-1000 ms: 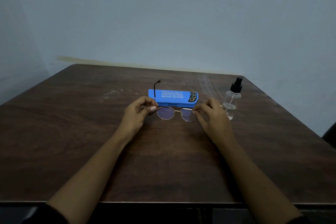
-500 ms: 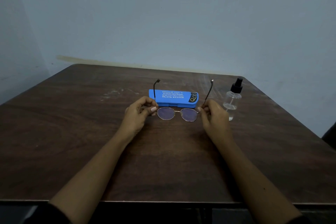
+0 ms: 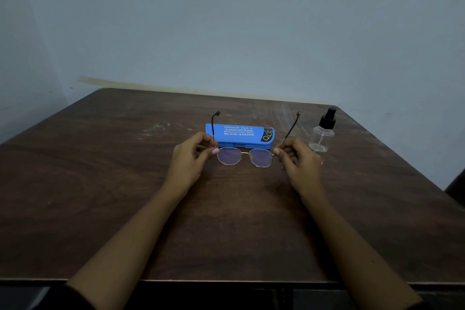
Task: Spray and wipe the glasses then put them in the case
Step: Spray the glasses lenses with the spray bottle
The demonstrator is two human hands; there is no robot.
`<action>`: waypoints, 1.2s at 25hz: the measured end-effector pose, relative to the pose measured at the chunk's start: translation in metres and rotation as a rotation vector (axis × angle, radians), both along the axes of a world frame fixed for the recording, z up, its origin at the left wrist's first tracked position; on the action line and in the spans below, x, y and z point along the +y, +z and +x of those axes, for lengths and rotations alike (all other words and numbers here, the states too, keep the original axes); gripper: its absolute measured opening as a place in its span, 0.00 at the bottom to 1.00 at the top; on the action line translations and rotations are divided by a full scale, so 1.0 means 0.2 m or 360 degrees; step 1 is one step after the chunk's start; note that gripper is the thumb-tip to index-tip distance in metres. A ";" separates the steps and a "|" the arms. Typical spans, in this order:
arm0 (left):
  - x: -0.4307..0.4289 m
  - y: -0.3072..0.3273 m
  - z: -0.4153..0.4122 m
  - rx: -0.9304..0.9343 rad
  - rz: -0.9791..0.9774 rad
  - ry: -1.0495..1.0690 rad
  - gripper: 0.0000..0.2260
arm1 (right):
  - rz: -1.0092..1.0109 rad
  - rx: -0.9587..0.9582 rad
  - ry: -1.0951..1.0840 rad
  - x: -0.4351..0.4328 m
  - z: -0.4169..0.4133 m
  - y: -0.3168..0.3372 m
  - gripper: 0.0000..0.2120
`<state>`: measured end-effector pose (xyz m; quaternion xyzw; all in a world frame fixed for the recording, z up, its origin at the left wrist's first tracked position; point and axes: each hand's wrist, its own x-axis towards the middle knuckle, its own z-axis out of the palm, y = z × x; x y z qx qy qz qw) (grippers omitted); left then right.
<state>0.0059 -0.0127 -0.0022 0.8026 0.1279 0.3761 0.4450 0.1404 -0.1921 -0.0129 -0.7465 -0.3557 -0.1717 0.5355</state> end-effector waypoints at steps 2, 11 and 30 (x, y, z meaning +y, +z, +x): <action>0.00 0.00 0.00 -0.0012 0.0104 0.0037 0.03 | 0.0016 0.0029 0.0010 0.00 0.00 0.00 0.02; -0.01 0.03 0.00 -0.0101 -0.0141 0.0118 0.04 | 0.0142 0.0101 0.0125 -0.01 -0.05 0.03 0.07; -0.02 0.03 0.00 -0.0018 -0.0049 0.0124 0.03 | 0.0331 0.0492 -0.0566 -0.11 0.11 0.03 0.43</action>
